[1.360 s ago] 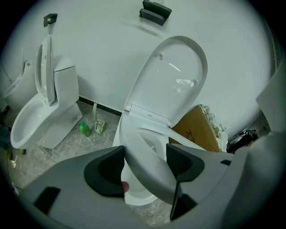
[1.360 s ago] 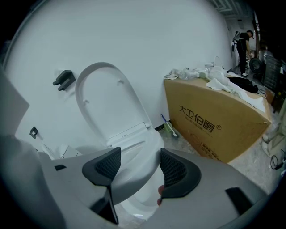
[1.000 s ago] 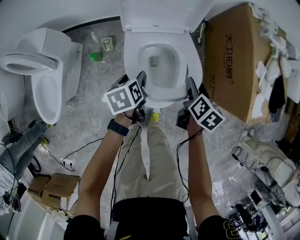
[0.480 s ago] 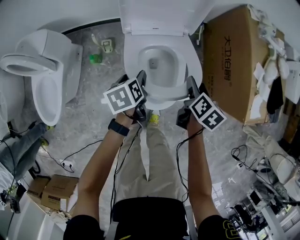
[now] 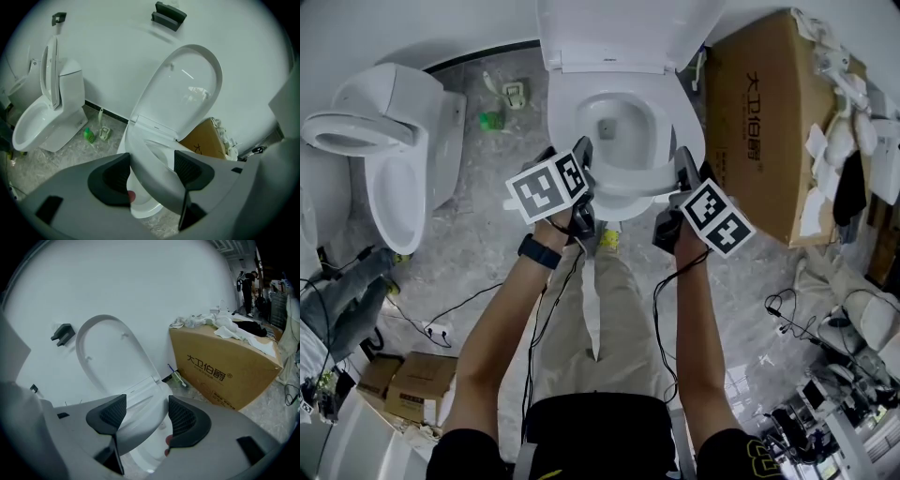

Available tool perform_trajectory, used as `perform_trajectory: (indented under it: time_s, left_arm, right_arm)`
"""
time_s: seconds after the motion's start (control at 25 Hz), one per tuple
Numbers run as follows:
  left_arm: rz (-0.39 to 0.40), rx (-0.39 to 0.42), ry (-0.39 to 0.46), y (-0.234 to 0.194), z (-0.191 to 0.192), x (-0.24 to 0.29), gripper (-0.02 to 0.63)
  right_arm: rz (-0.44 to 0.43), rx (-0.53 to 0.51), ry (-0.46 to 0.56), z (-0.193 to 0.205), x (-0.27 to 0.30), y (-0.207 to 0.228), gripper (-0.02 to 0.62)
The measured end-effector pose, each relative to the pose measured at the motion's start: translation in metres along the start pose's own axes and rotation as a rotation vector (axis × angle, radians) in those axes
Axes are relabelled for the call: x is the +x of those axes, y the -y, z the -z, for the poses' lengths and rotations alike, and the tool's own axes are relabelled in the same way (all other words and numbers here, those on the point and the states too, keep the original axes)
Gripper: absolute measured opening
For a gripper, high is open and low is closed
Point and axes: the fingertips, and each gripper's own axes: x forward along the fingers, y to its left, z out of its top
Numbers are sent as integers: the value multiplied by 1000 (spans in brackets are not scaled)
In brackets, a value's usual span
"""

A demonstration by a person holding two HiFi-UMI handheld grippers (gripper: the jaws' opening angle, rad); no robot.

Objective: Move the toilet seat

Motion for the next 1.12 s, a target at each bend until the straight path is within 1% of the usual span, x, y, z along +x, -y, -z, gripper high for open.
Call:
perform_trajectory:
  time_s: [0.2,0.4,0.68,0.92,1.12]
  left_arm:
    - [-2,-19,-1,2,-5,-2,309]
    - [0,-55,19,6,-18,-5,310]
    - [-4,-59,11,5,-19,-4,308]
    - [1,-104,27,10,-34,-6,311]
    - [13,-123,24,18,-37,-5,314]
  right_arm:
    - [2,-5,-14,-6,0,-4,302]
    - [3,15,2,-19,1,-12,305]
    - [4,11,-7,-20,1,-13,305]
    - [-6,36,15,-36,4,-21,311]
    - [2,35,-6,-43,3,-18,313]
